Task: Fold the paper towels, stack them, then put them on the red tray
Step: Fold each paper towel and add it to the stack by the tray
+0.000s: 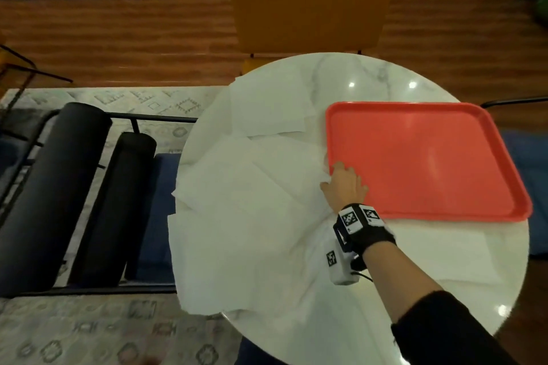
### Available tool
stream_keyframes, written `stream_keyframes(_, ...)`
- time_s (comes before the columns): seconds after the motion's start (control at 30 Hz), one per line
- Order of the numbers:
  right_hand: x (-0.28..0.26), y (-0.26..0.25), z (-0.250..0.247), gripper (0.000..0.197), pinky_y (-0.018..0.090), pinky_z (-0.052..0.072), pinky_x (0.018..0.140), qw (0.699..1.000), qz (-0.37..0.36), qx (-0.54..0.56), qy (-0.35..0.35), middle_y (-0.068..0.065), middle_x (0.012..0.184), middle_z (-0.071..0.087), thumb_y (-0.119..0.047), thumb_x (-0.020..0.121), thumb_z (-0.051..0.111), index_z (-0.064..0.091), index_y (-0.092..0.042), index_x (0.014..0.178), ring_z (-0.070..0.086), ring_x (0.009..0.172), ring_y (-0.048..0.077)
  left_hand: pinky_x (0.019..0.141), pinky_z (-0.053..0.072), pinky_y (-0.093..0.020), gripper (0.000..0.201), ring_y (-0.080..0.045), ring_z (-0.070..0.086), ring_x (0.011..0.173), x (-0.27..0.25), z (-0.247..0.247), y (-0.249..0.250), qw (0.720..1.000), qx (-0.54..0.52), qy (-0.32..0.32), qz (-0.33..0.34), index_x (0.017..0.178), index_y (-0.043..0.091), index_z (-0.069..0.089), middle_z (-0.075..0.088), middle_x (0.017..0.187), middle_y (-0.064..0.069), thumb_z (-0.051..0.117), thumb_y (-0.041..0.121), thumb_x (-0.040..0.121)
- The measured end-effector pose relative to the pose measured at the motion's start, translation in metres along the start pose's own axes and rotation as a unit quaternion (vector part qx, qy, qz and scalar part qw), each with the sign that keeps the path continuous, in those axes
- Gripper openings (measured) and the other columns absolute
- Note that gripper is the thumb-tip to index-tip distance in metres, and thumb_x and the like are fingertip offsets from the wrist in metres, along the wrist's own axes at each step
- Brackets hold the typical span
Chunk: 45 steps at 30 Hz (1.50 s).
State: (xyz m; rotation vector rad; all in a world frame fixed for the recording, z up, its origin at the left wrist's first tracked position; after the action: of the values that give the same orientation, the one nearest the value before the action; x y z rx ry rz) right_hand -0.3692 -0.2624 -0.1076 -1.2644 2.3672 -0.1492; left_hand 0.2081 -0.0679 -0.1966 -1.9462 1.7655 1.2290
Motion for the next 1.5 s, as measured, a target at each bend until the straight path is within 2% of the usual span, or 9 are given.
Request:
stream_keyframes(0.23,-0.006,-0.009,-0.017,0.01,0.041,0.051,0.083,0.994,-0.05,0.089,0.048,0.011,0.097,0.07,-0.011,0.088,0.062,0.069,-0.009,0.094,0.065,0.09,0.029,0.068,0.04,-0.008,0.04,-0.027,0.067,0.094,0.029,-0.022,0.124,0.998,0.018,0.038,0.036,0.073,0.041,0.055,0.066,0.08,-0.002,0.069,0.004,0.081)
stream_keyframes(0.33,-0.027,-0.039,-0.043,0.004,0.029,0.047,0.071,0.972,-0.181,0.149,0.032,0.007,0.093,0.067,-0.012,0.085,0.063,0.066,-0.012,0.088,0.063,0.084,0.021,0.073,0.042,-0.009,0.048,0.001,0.066,0.088,0.011,-0.07,0.188,0.995,-0.041,0.059,0.068,0.08,0.055,0.058,0.07,0.08,0.017,0.068,0.008,0.083)
stream_keyframes(0.43,-0.069,-0.079,-0.073,0.006,0.031,0.048,0.077,0.937,-0.321,0.132,-0.05,-0.001,0.098,0.066,-0.019,0.081,0.061,0.056,-0.02,0.082,0.061,0.093,0.012,0.082,0.04,-0.001,0.044,0.014,0.058,0.099,-0.006,-0.132,0.277,0.961,-0.08,0.14,0.226,0.11,0.051,0.05,0.063,0.102,0.035,0.071,0.024,0.082)
stream_keyframes(0.57,-0.129,-0.113,-0.105,0.007,0.021,0.047,0.087,0.886,-0.419,0.132,-0.149,-0.001,0.106,0.069,-0.013,0.083,0.055,0.049,-0.015,0.079,0.058,0.105,-0.005,0.11,0.027,-0.035,0.084,-0.001,0.029,0.136,-0.019,-0.166,0.409,0.904,0.037,0.17,0.391,0.138,0.048,0.025,0.035,0.142,0.023,0.07,0.053,0.068)
stream_keyframes(0.67,-0.145,-0.107,-0.132,0.005,0.027,0.05,0.088,0.868,-0.407,0.252,-0.133,0.006,0.1,0.07,-0.007,0.086,0.055,0.05,-0.008,0.084,0.063,0.105,0.005,0.107,0.022,-0.039,0.038,-0.009,0.041,0.131,-0.014,-0.157,0.465,0.893,0.169,0.124,0.399,0.107,0.045,0.051,0.057,0.116,0.018,0.07,0.044,0.075)
stream_keyframes(0.73,-0.14,-0.087,-0.146,0.015,0.036,0.053,0.085,0.848,-0.34,0.387,-0.124,0.007,0.101,0.069,-0.011,0.085,0.061,0.053,-0.01,0.097,0.066,0.101,0.016,0.085,0.042,-0.034,0.01,-0.019,0.063,0.095,-0.01,-0.158,0.48,0.904,0.127,0.087,0.398,0.076,0.035,0.06,0.064,0.077,0.01,0.07,0.034,0.078)
stream_keyframes(0.87,-0.135,-0.052,-0.134,0.04,0.021,0.054,0.08,0.872,-0.25,0.388,-0.166,-0.005,0.107,0.071,-0.011,0.079,0.075,0.061,-0.019,0.116,0.067,0.097,0.004,0.061,0.047,-0.015,0.006,-0.002,0.064,0.071,-0.013,-0.163,0.49,0.906,-0.03,0.031,0.422,0.079,0.027,0.069,0.07,0.077,0.004,0.074,0.024,0.078)
stream_keyframes(1.2,-0.124,0.001,-0.124,0.016,0.029,0.057,0.069,0.765,-0.123,0.617,-0.136,0.011,0.088,0.073,-0.012,0.08,0.065,0.07,-0.001,0.089,0.07,0.077,0.02,0.083,0.056,-0.033,0.064,-0.025,0.067,0.104,0.013,-0.133,0.434,0.873,-0.383,-0.093,0.287,0.119,0.019,0.061,0.07,0.113,-0.007,0.078,0.047,0.065)
stream_keyframes(1.5,-0.11,0.029,-0.108,0.018,0.026,0.056,0.07,0.758,-0.118,0.629,-0.128,0.004,0.094,0.075,-0.016,0.067,0.071,0.077,-0.012,0.084,0.071,0.085,0.016,0.075,0.059,-0.025,0.021,-0.015,0.071,0.083,0.02,-0.101,0.425,0.829,-0.507,-0.079,0.222,0.104,0.011,0.068,0.075,0.094,-0.005,0.057,0.004,0.089)
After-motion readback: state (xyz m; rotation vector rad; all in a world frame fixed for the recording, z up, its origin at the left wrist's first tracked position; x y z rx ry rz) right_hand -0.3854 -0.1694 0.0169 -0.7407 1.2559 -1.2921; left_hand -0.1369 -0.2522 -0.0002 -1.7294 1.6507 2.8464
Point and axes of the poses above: each hand's wrist, its own x-axis towards the middle knuckle, its own z-axis out of the palm, y = z × x, the point moved 6 cm from there along x, towards the middle knuckle
